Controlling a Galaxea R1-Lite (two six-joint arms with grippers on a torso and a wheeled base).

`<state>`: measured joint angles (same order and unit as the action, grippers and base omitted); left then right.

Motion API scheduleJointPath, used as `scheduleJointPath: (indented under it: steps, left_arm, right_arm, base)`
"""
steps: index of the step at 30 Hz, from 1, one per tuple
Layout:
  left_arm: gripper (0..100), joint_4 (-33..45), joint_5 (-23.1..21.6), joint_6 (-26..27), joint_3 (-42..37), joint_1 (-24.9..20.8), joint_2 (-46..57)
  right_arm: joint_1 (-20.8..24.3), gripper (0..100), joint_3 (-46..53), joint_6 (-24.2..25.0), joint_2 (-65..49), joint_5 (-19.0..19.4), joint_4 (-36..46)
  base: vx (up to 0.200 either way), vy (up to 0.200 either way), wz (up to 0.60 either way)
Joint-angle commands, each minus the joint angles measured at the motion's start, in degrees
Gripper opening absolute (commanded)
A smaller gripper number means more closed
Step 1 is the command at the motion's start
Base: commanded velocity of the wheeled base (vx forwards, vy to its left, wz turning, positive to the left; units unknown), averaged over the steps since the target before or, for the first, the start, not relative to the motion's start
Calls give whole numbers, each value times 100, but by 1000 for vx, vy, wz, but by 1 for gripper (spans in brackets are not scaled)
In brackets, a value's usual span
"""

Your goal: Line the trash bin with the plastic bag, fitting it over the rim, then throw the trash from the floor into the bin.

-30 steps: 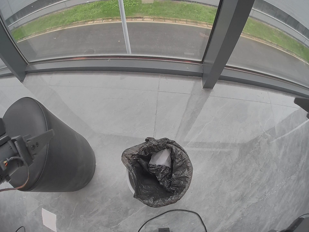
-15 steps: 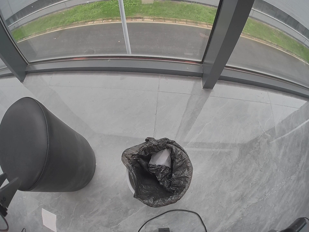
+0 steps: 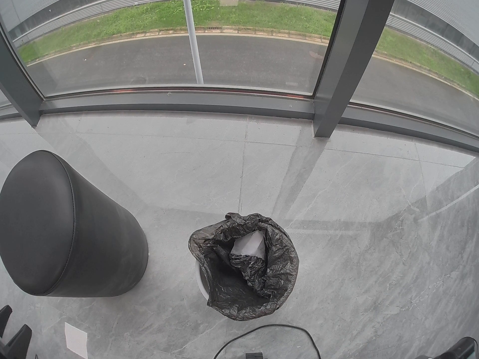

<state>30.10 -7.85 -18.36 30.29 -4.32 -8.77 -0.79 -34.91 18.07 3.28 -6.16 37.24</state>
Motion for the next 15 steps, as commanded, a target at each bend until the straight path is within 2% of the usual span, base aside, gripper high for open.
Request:
scheduleJointPath:
  steps: [1,4,6,8,9,12,15]
  left_arm:
    - [100,-13,29,69,-340,71,358]
    - [100,-39,56,104,-498,80,367]
    - [100,-92,187,280,-727,273,525]
    - [100,-171,187,377,-850,370,683]
    - [100,-329,223,518,-1069,440,815]
    - [100,-742,715,781,-1500,432,877]
    - [100,-1428,1233,1027,-2054,432,877]
  right_arm:
    - [79,100,644,-321,-328,-52,-446]
    - [79,100,925,-365,-328,-52,-885]
    - [88,100,1611,-699,-328,-44,-1553]
    - [79,100,1936,-945,-328,-52,-1879]
    - [79,100,2393,-1262,-328,-61,-2353]
    - [79,100,3219,-1736,-328,-70,-3364]
    - [79,100,3439,-1807,-328,9,-3926]
  base:
    - [0,0,0]
    - [0,0,0]
    - [0,0,0]
    - [0,0,0]
    - [0,0,0]
    - [0,0,0]
    - [0,0,0]
